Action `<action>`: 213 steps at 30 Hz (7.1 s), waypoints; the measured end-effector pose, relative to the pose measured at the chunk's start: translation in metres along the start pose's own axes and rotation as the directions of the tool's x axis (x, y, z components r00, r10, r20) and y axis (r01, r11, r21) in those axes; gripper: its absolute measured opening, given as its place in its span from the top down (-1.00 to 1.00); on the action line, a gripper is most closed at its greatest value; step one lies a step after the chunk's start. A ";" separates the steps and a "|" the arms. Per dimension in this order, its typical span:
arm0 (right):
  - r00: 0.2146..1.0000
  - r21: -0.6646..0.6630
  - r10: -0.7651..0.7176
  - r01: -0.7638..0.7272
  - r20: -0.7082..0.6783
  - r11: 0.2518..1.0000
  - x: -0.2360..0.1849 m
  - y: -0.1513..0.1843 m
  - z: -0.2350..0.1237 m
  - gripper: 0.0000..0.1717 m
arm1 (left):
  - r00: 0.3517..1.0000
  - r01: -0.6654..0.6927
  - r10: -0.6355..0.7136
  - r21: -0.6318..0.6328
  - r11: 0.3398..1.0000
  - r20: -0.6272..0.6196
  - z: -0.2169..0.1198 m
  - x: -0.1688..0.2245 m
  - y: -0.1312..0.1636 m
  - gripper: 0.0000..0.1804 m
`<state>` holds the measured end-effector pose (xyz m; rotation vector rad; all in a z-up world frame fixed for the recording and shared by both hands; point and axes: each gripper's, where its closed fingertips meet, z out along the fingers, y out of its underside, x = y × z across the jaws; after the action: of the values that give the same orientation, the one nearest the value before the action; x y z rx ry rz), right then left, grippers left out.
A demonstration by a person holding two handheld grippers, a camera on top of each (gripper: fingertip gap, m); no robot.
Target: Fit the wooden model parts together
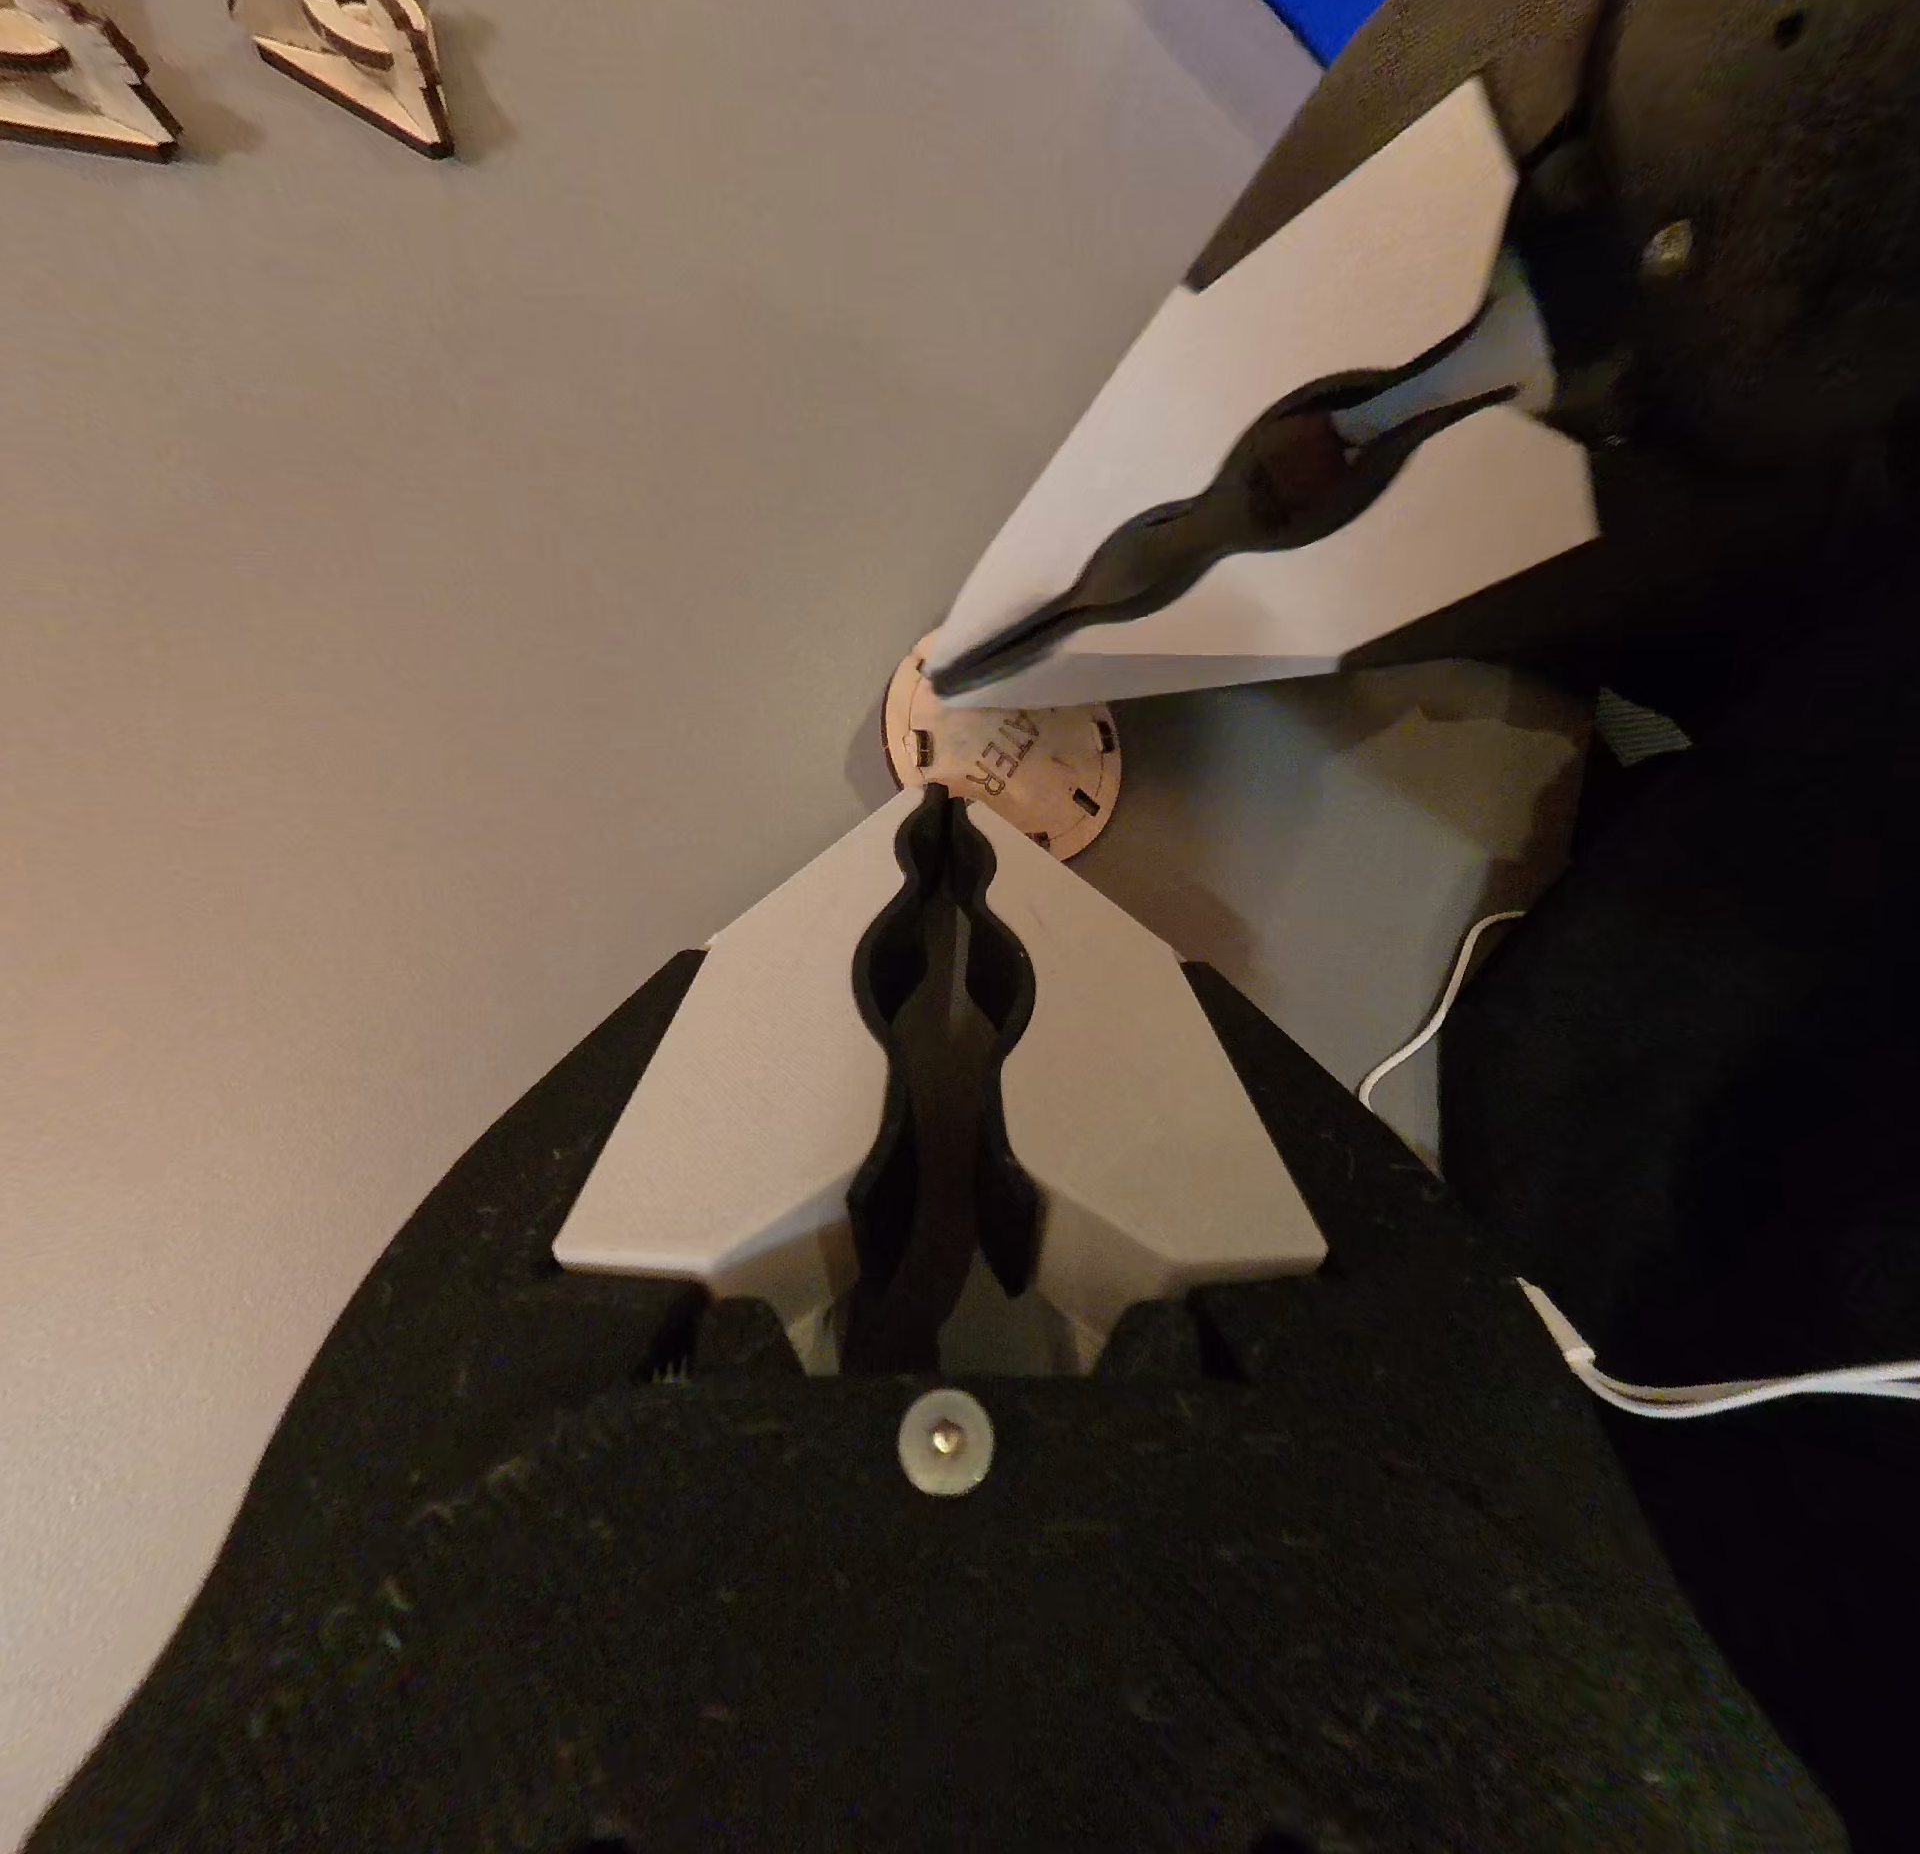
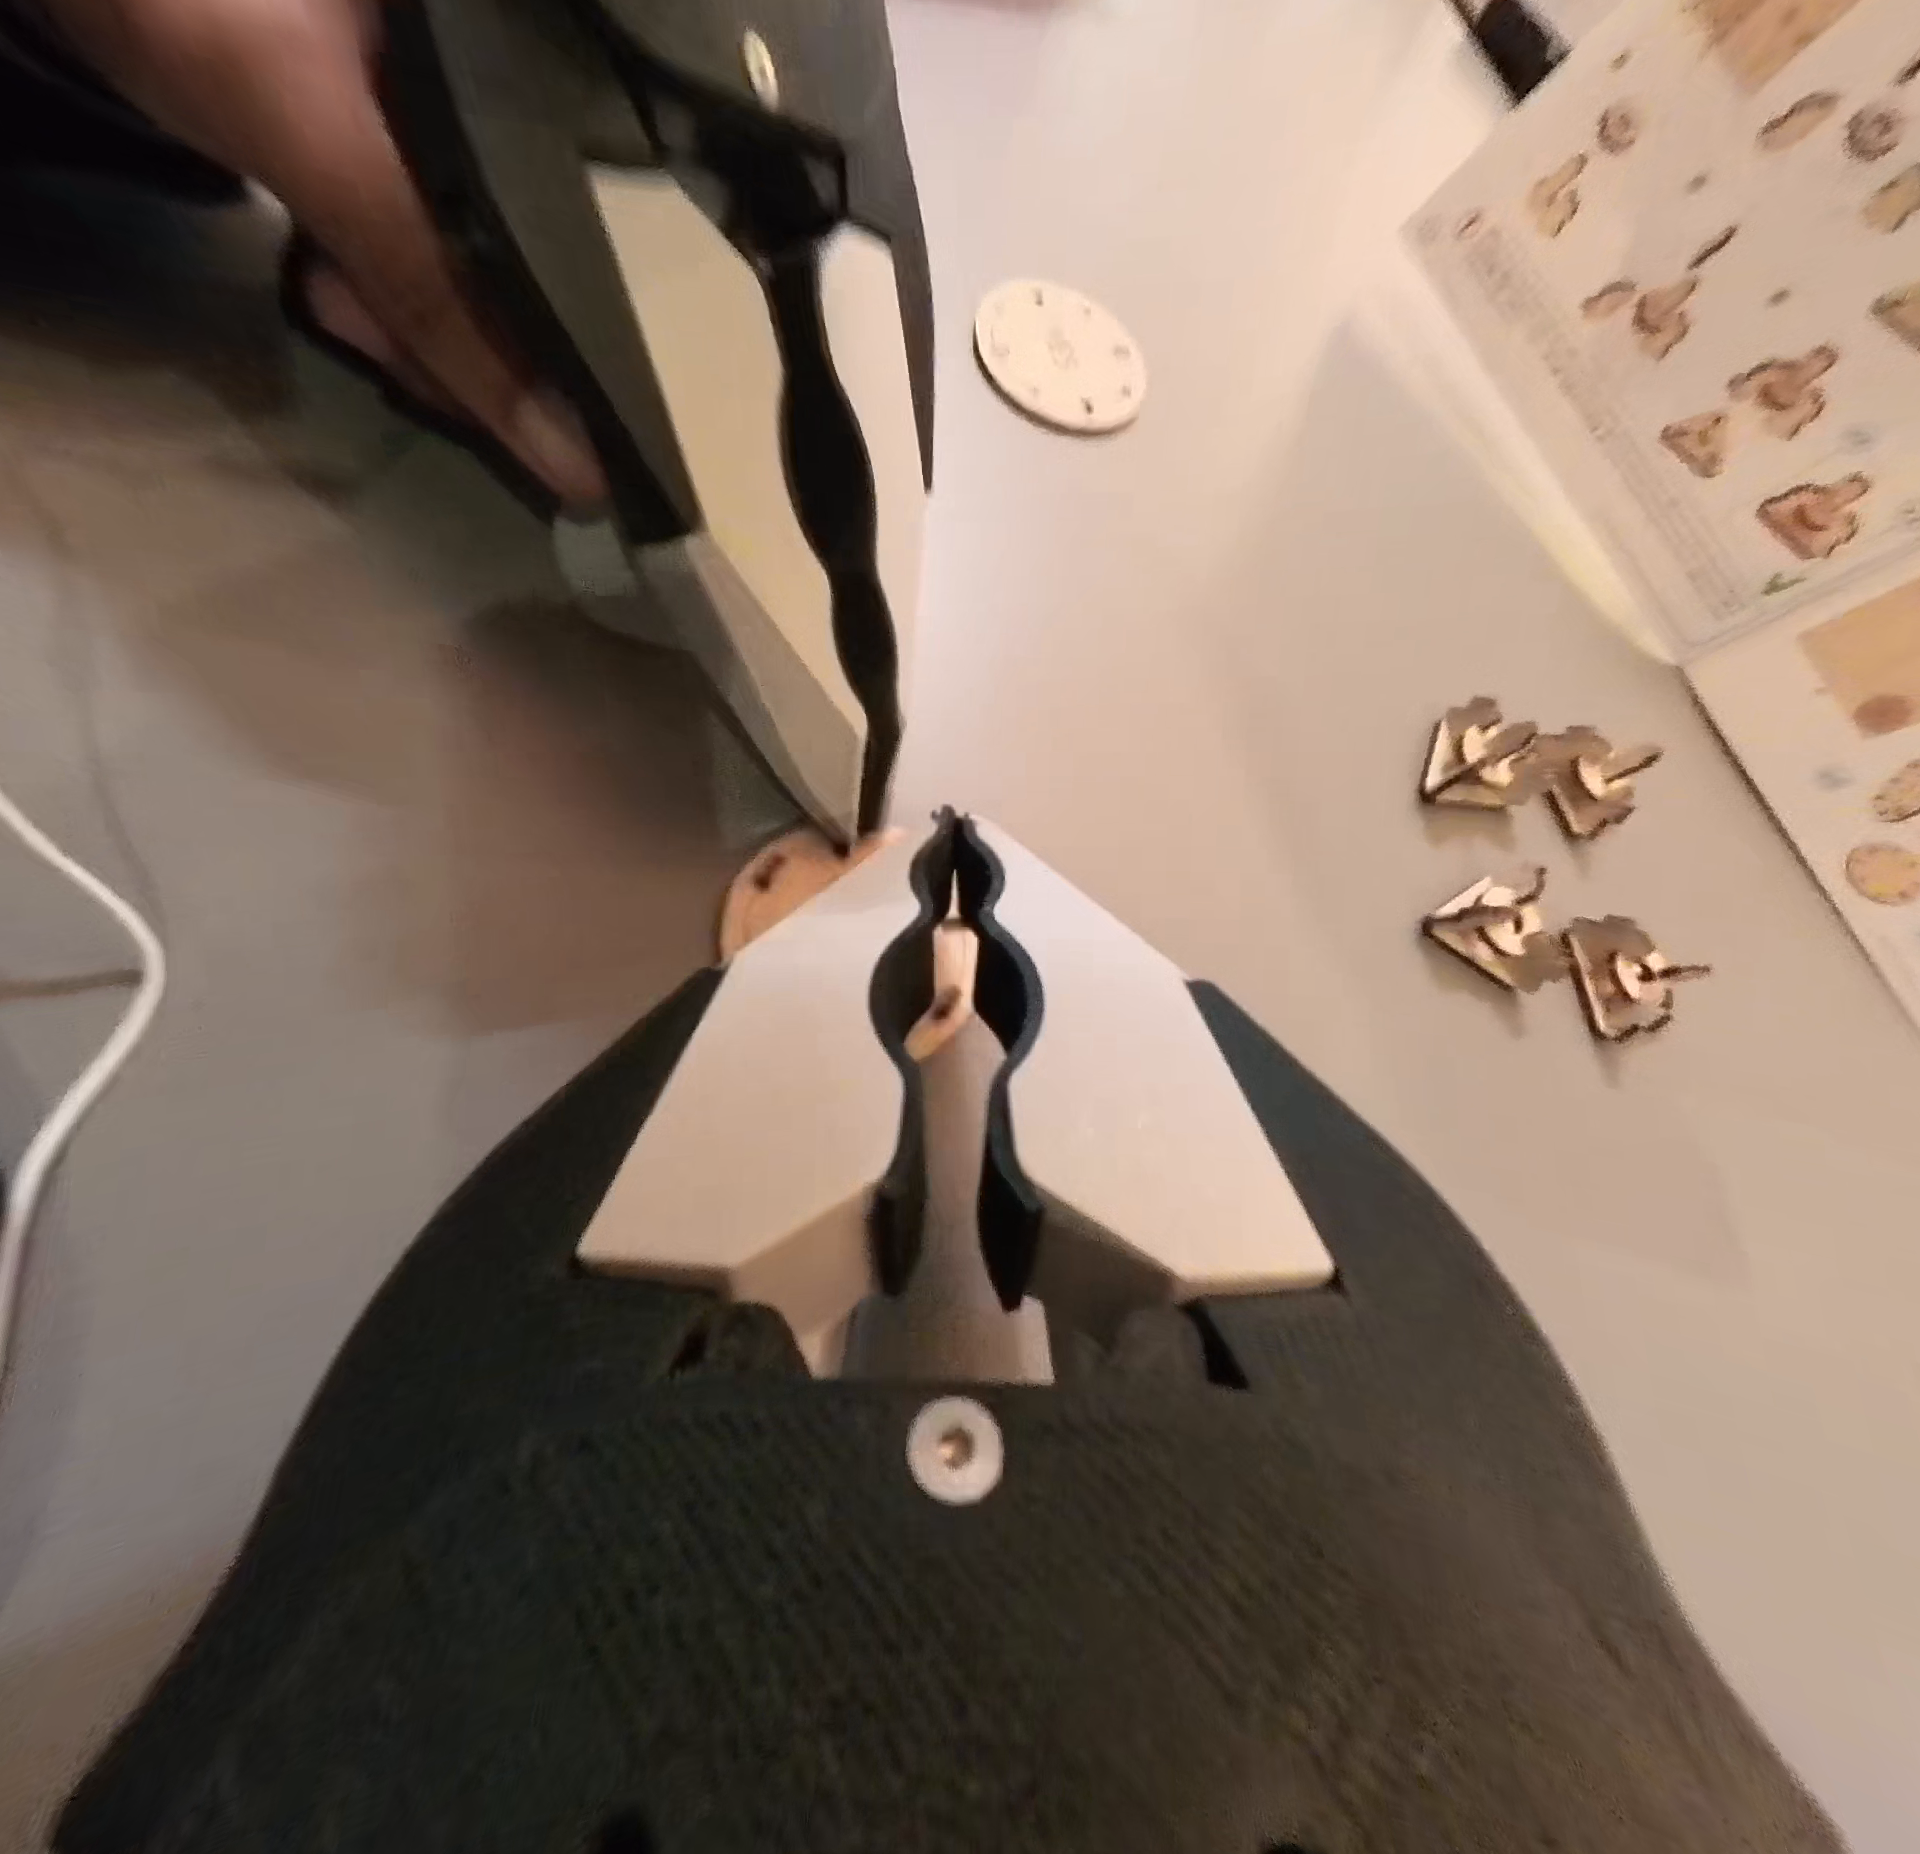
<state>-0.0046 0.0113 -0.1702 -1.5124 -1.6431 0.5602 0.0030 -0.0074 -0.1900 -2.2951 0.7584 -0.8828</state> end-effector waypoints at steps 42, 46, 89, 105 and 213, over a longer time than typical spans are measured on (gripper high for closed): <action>0.976 -0.080 0.188 -0.180 0.106 0.980 -0.003 0.012 0.010 0.79 | 1.000 0.017 -0.017 0.002 1.000 -0.012 0.001 0.000 0.000 0.99; 0.977 -0.079 0.187 -0.179 0.099 0.981 -0.003 0.012 0.010 0.79 | 1.000 0.018 -0.018 0.002 1.000 -0.013 0.001 -0.001 0.000 0.99; 0.968 -0.087 0.238 -0.231 0.076 0.969 0.000 0.012 0.012 0.77 | 1.000 0.017 -0.017 0.000 1.000 -0.011 0.000 0.000 0.001 0.99; 0.954 -0.098 0.275 -0.264 0.117 0.959 0.003 0.016 0.011 0.66 | 0.999 0.031 -0.031 0.000 1.000 -0.028 0.000 0.001 0.001 0.99; 0.939 -0.104 0.323 -0.312 0.118 0.944 -0.001 0.012 0.014 0.80 | 0.996 0.073 -0.073 -0.002 0.997 -0.058 0.000 0.004 0.003 0.98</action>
<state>-0.0085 0.0150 -0.1881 -1.8552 -1.5452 0.7906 0.0048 -0.0117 -0.1905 -2.3188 0.7020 -0.9861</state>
